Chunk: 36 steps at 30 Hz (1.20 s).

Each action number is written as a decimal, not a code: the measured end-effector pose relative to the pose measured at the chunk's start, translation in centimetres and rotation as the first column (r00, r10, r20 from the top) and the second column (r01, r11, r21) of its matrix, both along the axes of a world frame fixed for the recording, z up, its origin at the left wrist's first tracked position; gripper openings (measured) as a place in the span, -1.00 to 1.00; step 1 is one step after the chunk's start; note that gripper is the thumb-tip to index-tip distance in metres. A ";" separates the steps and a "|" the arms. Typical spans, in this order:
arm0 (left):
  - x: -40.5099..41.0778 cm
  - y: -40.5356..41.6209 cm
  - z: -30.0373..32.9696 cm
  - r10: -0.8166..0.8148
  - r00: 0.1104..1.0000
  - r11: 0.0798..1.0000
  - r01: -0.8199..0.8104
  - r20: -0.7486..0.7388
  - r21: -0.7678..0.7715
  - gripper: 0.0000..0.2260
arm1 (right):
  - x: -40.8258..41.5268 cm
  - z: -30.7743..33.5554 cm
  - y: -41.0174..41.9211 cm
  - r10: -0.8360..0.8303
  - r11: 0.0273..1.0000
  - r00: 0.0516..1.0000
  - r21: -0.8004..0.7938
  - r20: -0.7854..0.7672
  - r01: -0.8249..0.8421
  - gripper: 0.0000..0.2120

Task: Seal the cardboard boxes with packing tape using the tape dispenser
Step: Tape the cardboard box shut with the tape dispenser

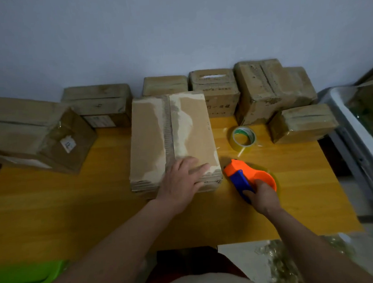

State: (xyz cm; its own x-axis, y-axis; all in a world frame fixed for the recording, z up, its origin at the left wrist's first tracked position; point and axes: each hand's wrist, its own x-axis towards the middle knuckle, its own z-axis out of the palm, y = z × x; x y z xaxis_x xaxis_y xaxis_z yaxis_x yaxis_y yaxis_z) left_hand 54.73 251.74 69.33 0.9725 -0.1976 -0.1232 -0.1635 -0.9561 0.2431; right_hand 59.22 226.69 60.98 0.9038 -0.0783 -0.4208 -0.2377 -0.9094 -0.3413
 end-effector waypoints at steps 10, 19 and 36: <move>4.1 -3.5 5.8 0.189 0.957 0.898 -0.258 -0.218 -0.357 -0.57 | -0.4 8.8 -4.9 0.217 0.626 0.976 0.771 -0.027 -0.118 -0.83; 4.8 -5.3 8.8 -0.031 0.890 0.757 -0.277 -0.455 -0.592 -0.72 | 0.2 11.9 -6.6 0.365 0.551 0.929 0.818 -0.057 -0.166 -0.68; 1.4 -3.6 5.4 0.352 0.834 0.397 -0.545 -0.425 -0.739 -0.94 | 0.3 13.6 -2.7 0.476 0.620 0.855 0.768 -0.203 -0.162 -0.40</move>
